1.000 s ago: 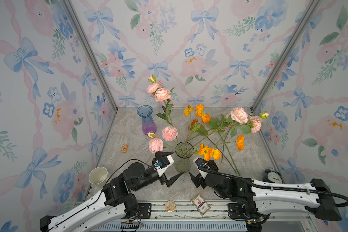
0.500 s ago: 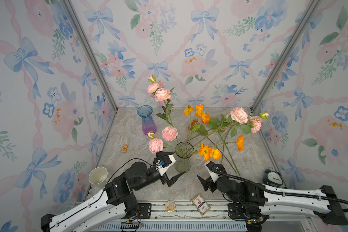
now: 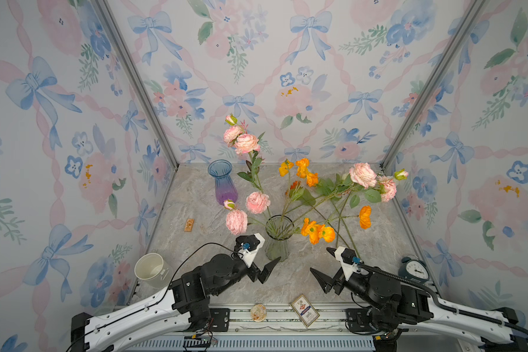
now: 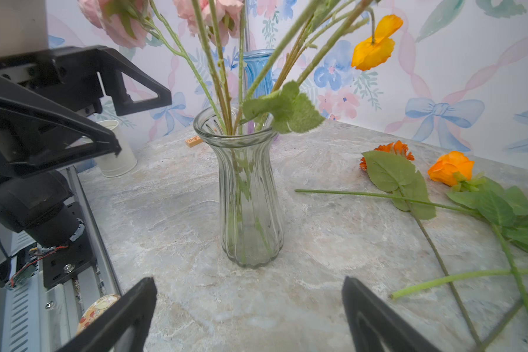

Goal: Arrange flowers in a vase
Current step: Pick up the vase from the center of the table.

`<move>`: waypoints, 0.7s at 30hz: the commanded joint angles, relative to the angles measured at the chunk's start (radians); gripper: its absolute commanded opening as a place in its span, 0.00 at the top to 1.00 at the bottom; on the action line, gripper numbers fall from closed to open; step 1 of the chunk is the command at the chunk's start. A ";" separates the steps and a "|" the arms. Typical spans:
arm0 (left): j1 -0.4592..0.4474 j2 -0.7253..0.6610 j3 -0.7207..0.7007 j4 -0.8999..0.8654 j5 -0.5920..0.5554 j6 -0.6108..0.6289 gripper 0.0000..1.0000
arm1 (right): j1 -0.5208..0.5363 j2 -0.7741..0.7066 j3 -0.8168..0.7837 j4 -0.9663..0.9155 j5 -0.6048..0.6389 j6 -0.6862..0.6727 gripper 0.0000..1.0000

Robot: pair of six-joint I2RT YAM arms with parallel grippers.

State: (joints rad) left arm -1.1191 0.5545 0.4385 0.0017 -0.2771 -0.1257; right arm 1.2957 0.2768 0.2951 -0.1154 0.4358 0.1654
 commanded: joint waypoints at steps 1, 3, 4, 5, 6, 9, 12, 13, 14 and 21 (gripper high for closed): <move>-0.005 0.009 -0.100 0.180 -0.027 -0.010 0.02 | -0.032 -0.037 -0.012 0.021 -0.098 -0.063 0.03; -0.004 -0.001 -0.163 0.294 -0.015 0.008 0.02 | -0.050 -0.035 -0.009 0.012 -0.125 -0.073 0.03; -0.005 -0.010 -0.195 0.357 -0.013 0.019 0.02 | -0.060 -0.031 -0.007 0.007 -0.140 -0.075 0.03; -0.005 -0.019 -0.222 0.401 -0.017 0.029 0.02 | -0.070 -0.027 -0.006 0.005 -0.155 -0.077 0.03; -0.003 -0.024 -0.245 0.436 -0.026 0.043 0.02 | -0.077 -0.023 -0.004 0.006 -0.170 -0.078 0.03; 0.006 -0.006 -0.281 0.494 -0.042 0.084 0.02 | -0.111 -0.007 -0.017 0.044 -0.212 -0.084 0.03; 0.038 0.013 -0.308 0.573 0.011 0.097 0.02 | -0.152 0.016 -0.037 0.092 -0.257 -0.096 0.03; 0.053 0.022 -0.318 0.601 0.040 0.096 0.02 | -0.168 0.023 -0.039 0.097 -0.273 -0.100 0.03; 0.069 0.033 -0.323 0.620 0.065 0.092 0.02 | -0.183 0.027 -0.041 0.099 -0.286 -0.104 0.03; 0.126 0.240 -0.305 0.755 0.157 0.075 0.02 | -0.316 0.008 -0.059 0.118 -0.417 -0.140 0.03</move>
State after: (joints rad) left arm -1.0042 0.7437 0.1261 0.6521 -0.1738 -0.0597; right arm 1.0260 0.3004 0.2478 -0.0406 0.1043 0.0517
